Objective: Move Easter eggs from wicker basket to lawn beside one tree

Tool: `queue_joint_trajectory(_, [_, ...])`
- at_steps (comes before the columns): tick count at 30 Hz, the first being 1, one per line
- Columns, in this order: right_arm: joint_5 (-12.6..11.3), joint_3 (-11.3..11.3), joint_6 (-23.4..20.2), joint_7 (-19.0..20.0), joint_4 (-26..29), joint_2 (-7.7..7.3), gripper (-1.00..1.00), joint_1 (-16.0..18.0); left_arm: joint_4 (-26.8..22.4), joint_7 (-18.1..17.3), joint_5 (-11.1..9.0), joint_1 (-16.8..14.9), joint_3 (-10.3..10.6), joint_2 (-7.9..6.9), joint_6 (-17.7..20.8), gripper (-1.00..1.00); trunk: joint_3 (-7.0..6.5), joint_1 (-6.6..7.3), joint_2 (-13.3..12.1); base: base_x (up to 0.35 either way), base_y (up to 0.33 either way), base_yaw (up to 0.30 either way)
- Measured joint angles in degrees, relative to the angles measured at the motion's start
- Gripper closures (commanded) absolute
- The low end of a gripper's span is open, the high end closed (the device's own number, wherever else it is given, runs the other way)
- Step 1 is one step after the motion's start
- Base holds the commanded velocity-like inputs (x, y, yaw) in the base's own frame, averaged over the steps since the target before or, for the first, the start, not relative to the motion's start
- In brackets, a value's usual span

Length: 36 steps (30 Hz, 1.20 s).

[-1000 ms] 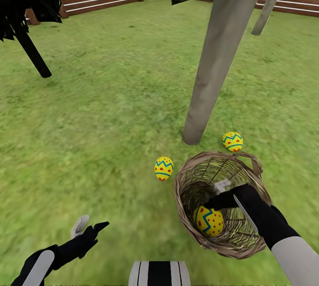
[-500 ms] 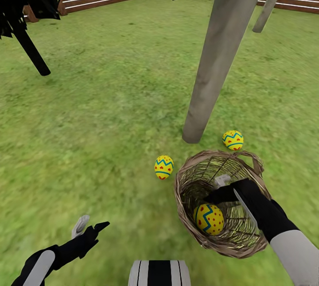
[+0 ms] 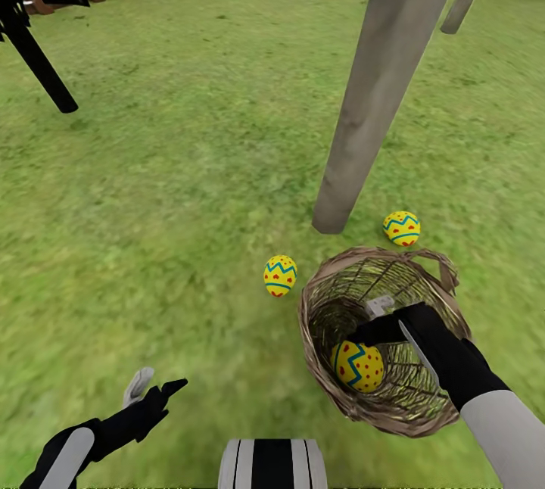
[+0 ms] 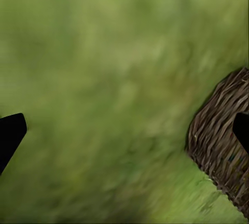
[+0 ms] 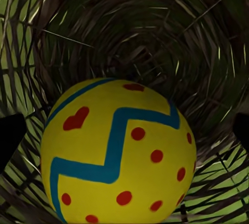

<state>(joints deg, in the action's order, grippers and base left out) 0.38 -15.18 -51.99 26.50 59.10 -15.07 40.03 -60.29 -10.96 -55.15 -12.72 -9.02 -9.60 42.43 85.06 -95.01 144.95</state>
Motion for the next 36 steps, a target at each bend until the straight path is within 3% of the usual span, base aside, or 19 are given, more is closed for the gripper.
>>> queue_joint_trajectory(8, [0.0, 0.0, 0.0, 0.1, 0.0, 0.00, -1.00, 0.0, 0.0, 0.0, 0.0, 0.0, 0.0, 0.00, 0.0, -1.00, 1.77, -0.21, 0.1, 0.000, 0.000, 0.000])
queue_joint_trajectory(18, [-0.1, 0.0, -0.1, 0.1, -0.3, 0.00, -1.00, 0.0, 0.0, 0.0, 0.0, 0.0, 0.0, 0.00, 0.1, -1.00, 1.78, -0.20, 0.1, 0.000, 0.000, 0.000])
queue_joint_trajectory(29, [-0.1, 0.0, -0.1, 0.1, -0.4, 0.00, -1.00, 0.0, -0.1, 0.0, 0.0, 0.0, 0.0, 0.00, 0.2, -1.00, 4.21, -0.49, 0.3, 0.000, 0.000, 0.000])
queue_joint_trajectory(36, [-0.1, -0.1, -0.1, 0.1, -0.4, 0.00, -1.00, 0.0, -0.1, 0.0, -0.2, 0.0, 0.0, 0.00, 0.1, -1.00, 4.22, -0.49, 0.3, 0.000, 0.000, 0.000])
